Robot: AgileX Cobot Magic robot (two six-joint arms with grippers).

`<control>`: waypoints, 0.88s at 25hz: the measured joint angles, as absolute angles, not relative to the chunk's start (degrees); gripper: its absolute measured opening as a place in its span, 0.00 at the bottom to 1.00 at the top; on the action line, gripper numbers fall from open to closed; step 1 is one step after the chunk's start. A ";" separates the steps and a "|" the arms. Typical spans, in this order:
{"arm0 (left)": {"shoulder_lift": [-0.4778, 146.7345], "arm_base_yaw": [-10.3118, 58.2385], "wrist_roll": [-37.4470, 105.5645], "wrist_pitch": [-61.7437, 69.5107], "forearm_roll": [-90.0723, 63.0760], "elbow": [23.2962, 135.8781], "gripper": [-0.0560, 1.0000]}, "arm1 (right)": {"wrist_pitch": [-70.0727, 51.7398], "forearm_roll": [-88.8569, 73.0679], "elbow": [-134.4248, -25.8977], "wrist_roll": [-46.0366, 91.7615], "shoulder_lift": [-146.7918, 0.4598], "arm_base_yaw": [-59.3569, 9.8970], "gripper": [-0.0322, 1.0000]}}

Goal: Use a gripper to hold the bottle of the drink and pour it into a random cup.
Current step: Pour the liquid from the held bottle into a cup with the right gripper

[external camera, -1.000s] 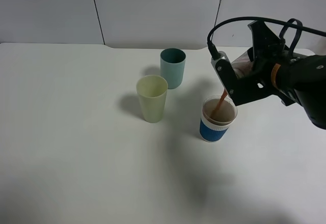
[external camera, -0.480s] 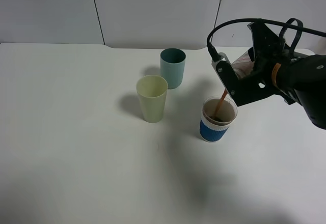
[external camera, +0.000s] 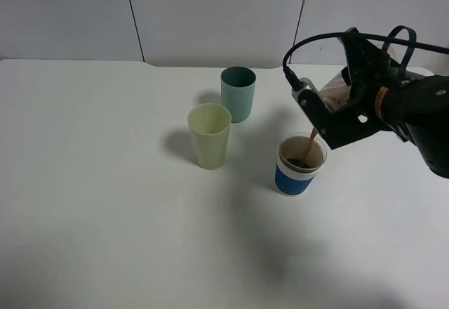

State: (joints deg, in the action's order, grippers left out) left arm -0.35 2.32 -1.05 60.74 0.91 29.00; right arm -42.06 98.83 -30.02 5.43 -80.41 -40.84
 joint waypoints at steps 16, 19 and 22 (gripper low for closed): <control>-0.35 2.32 -1.05 60.74 0.91 29.00 0.93 | -42.44 98.83 -30.02 10.84 -80.41 -40.86 0.39; -0.35 2.32 -1.05 60.74 0.91 29.00 0.93 | -42.51 98.83 -30.02 10.89 -80.41 -41.70 0.39; -0.35 2.32 -1.05 60.74 0.91 29.00 0.93 | -42.51 98.83 -30.02 10.94 -80.41 -41.99 0.39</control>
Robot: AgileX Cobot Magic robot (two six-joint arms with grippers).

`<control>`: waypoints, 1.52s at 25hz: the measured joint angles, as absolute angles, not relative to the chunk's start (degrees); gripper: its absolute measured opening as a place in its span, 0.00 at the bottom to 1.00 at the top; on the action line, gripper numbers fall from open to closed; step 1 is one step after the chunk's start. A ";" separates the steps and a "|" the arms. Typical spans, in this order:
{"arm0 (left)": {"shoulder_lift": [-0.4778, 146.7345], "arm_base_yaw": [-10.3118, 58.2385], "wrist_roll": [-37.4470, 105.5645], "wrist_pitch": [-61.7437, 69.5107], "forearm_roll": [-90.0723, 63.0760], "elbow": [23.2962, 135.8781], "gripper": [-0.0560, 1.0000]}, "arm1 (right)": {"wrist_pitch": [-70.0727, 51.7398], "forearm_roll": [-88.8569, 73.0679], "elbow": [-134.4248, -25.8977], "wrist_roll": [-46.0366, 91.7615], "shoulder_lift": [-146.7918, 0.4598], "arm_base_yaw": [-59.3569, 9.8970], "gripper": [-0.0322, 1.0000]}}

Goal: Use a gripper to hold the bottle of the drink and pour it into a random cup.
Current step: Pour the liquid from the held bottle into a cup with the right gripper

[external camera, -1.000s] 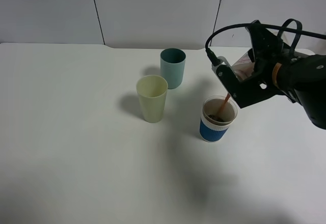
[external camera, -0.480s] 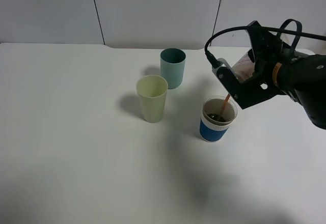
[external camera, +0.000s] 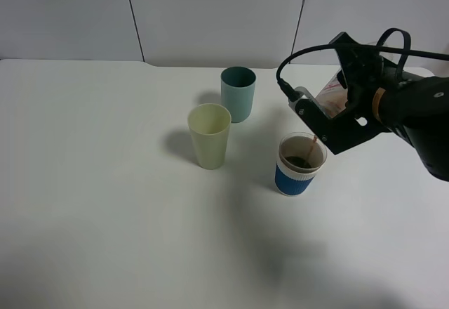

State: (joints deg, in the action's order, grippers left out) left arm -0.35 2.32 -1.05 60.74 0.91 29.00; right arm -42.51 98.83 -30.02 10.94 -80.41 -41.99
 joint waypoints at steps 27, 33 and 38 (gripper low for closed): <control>-0.35 2.32 -1.05 60.74 0.91 29.00 0.93 | -43.91 98.99 -30.02 14.18 -80.41 -43.44 0.39; -0.35 2.32 -1.05 60.74 0.91 29.00 0.93 | -44.24 98.99 -30.02 14.18 -80.41 -45.63 0.39; -0.35 2.32 -1.05 60.74 0.91 29.00 0.93 | -45.27 98.99 -30.02 14.20 -80.41 -45.69 0.39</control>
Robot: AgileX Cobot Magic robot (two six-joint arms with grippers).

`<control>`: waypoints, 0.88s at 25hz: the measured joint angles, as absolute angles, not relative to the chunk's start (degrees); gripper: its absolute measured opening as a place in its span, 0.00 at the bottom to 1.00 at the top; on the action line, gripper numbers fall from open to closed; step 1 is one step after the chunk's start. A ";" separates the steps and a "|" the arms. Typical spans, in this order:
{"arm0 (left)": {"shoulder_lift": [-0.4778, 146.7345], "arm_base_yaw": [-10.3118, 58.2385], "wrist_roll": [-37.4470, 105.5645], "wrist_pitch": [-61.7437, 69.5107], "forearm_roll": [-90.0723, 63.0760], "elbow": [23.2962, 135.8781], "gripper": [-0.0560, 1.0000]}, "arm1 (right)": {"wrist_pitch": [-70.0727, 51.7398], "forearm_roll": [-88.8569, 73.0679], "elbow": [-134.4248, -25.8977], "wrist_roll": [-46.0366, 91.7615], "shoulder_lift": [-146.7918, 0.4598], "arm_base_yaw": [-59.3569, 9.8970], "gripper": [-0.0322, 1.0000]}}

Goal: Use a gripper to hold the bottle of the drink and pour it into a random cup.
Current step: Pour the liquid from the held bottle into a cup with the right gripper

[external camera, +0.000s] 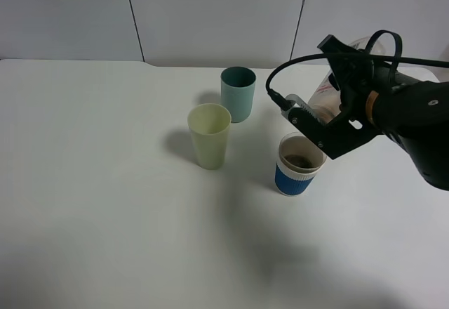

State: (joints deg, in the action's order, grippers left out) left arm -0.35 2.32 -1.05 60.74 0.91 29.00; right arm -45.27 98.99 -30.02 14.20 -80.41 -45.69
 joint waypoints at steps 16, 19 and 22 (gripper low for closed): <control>-0.35 2.32 -1.05 60.74 0.91 29.00 0.93 | -46.75 98.99 -30.02 16.75 -80.41 -45.97 0.39; -0.35 2.32 -1.05 60.74 0.91 29.00 0.93 | -46.75 98.99 -30.02 16.70 -80.41 -45.97 0.39; -0.35 2.32 -1.05 60.74 0.91 29.00 0.93 | -46.53 98.99 -30.02 14.00 -80.41 -45.97 0.39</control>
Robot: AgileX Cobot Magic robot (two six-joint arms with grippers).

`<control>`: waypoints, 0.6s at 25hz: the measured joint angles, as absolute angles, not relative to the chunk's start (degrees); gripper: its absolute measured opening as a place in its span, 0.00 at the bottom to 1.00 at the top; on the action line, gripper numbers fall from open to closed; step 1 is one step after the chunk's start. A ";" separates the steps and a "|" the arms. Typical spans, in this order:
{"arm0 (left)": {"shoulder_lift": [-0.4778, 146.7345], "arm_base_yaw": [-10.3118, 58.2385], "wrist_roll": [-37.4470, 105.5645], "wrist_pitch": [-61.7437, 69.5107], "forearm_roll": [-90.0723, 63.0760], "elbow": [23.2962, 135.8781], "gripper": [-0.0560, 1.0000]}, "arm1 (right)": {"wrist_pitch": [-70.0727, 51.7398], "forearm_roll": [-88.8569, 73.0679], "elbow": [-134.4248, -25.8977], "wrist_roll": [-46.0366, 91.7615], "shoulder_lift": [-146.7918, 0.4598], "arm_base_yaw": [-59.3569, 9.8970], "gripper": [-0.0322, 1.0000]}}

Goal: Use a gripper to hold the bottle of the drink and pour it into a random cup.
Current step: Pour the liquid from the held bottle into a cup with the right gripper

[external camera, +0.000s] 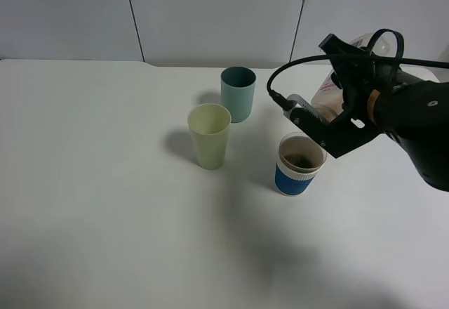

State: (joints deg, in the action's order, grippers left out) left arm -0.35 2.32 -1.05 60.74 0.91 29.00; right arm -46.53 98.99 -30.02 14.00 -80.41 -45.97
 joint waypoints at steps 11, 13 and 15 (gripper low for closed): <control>-0.35 2.32 -1.05 60.74 0.91 29.00 0.93 | -45.04 98.99 -30.02 -37.17 -80.41 -45.97 0.39; -0.35 2.32 -1.05 60.74 0.91 29.00 0.93 | -45.16 98.99 -30.02 -41.91 -80.41 -45.97 0.39; -0.35 2.32 -1.05 60.74 0.91 29.00 0.93 | -45.45 98.83 -30.02 -50.26 -80.19 -45.97 0.39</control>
State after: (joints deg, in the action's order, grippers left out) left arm -0.35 2.32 -1.05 60.74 0.91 29.00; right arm -45.45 98.83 -30.02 -50.26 -80.19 -45.97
